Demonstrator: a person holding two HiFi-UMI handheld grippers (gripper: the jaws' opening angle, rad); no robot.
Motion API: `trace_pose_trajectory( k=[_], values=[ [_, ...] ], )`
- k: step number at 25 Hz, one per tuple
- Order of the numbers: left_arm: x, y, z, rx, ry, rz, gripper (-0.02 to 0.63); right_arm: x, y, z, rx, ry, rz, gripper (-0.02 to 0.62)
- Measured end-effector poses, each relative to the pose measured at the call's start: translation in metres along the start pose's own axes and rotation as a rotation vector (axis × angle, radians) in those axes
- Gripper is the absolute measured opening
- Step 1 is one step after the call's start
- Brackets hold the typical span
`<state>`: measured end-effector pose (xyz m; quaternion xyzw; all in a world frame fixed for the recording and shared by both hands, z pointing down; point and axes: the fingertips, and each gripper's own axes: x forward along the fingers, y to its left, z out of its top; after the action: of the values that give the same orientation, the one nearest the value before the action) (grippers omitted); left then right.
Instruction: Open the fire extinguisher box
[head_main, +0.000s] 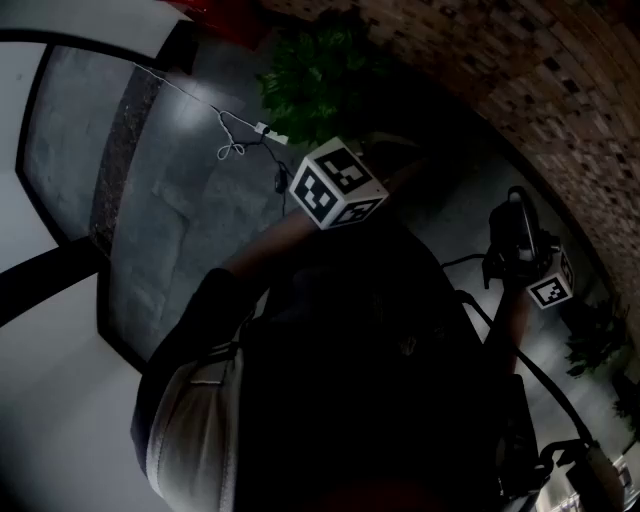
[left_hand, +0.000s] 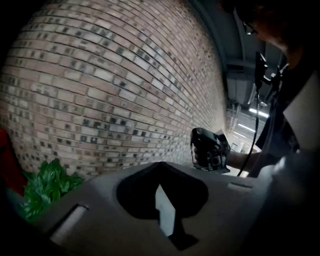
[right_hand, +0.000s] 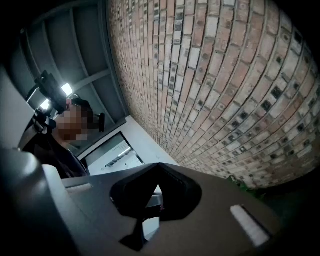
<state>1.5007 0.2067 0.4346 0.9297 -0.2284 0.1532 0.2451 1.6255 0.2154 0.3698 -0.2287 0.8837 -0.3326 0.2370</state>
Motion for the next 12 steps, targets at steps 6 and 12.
trace_pose_trajectory(
  k=[6, 12],
  values=[
    [-0.032, 0.003, -0.006, -0.105, -0.054, 0.079, 0.005, 0.014, 0.016, -0.016, -0.104, 0.191, -0.02, 0.0],
    [-0.069, 0.02, 0.013, -0.079, -0.154, 0.168, 0.005, 0.053, 0.026, -0.045, -0.146, 0.325, 0.014, 0.0]
  ],
)
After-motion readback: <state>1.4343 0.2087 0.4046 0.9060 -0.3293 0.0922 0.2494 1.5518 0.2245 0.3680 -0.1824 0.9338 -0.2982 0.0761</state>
